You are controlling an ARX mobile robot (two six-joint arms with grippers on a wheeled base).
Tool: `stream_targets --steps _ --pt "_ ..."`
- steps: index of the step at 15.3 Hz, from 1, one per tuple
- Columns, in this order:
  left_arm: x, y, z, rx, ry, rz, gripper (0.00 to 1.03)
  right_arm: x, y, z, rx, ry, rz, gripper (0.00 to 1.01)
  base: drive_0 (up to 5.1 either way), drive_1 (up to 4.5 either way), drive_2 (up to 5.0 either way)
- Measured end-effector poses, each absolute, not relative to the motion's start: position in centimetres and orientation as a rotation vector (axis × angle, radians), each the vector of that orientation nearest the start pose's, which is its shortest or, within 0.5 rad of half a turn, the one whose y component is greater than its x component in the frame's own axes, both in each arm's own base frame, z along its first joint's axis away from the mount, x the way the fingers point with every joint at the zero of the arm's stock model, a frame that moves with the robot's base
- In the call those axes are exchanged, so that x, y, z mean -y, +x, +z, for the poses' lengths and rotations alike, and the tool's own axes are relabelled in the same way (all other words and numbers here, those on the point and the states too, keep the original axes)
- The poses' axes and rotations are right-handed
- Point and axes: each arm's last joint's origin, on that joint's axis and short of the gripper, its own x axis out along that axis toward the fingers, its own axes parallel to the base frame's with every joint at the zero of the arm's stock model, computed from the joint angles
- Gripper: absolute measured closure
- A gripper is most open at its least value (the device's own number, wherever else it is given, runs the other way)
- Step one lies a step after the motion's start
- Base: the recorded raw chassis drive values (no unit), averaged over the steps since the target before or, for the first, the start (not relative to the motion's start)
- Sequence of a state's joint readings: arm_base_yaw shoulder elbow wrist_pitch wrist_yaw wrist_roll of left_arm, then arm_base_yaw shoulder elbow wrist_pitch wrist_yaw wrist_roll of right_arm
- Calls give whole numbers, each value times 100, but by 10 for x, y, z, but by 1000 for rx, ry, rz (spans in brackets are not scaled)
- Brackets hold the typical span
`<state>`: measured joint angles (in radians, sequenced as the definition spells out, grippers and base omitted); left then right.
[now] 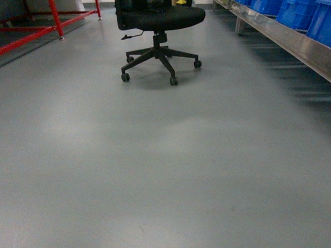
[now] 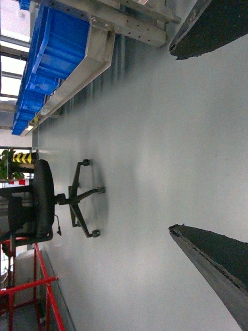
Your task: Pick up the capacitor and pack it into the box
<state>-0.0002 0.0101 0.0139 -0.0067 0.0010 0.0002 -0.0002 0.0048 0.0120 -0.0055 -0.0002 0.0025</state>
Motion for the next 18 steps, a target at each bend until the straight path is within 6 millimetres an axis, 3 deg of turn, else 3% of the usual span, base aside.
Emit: stream_targets --steps 18 --pt "0 98 167 -3 0 0 59 0 97 167 2 2 0 3 -500 246 246"
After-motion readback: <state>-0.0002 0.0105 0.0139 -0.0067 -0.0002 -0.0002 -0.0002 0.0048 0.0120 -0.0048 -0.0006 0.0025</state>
